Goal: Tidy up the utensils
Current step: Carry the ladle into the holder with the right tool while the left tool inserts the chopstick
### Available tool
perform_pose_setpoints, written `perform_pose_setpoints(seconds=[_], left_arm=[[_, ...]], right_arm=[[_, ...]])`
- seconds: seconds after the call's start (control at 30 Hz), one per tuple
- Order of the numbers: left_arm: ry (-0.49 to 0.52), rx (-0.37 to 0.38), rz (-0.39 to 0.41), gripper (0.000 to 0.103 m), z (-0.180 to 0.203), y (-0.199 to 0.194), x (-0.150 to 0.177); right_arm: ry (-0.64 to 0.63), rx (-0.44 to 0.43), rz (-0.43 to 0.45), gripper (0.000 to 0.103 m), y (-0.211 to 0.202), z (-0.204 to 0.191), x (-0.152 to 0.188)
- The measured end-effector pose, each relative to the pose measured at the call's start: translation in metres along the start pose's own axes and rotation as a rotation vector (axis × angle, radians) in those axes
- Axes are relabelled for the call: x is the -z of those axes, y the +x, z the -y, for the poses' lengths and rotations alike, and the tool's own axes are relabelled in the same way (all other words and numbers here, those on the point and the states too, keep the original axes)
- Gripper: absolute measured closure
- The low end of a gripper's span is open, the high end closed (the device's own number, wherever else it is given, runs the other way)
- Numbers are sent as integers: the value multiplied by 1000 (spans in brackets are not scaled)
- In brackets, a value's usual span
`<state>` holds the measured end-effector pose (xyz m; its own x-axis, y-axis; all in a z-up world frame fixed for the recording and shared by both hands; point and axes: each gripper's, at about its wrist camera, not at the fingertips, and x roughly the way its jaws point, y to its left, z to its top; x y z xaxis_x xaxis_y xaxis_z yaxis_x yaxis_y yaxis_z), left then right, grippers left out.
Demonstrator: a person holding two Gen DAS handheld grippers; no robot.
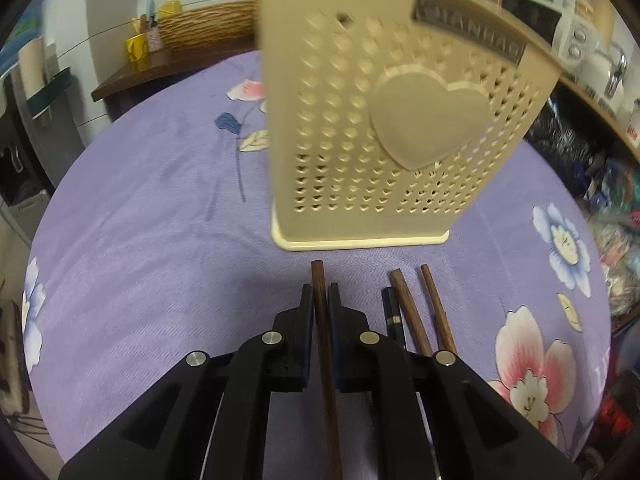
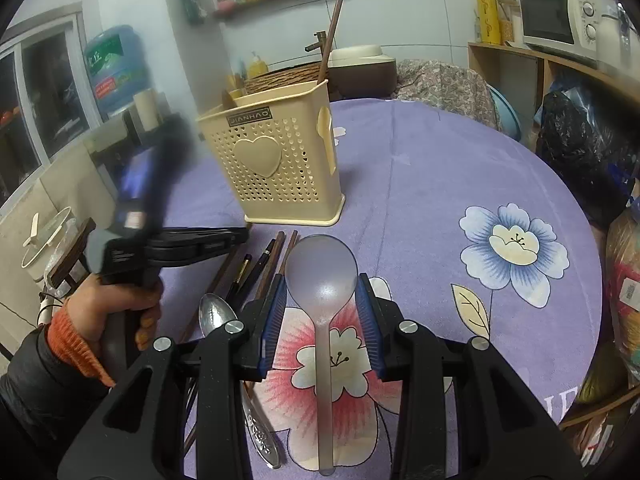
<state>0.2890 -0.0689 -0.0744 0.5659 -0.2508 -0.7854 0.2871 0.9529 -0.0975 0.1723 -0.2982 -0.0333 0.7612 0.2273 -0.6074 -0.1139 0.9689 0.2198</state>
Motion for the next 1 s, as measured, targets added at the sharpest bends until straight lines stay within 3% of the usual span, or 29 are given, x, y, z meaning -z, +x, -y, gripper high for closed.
perform_pose_setpoints(seconds=[0.23,0.5,0.63,1.0], left_arm=[[-85,88,173,95,-25,-82,10],[-65,144,392,95,-26,-173,4],[-60,131,433,95,-26,-183,0],[-77,138,444,95,-33,-185,-1]], right_arm=[[18,-23,14,67,-4,8,0],[27,-48,44,67,-17,13,-8],[16,-59,74,67,-23,10,-13],[4,-69,100,67,-24,7,-19]])
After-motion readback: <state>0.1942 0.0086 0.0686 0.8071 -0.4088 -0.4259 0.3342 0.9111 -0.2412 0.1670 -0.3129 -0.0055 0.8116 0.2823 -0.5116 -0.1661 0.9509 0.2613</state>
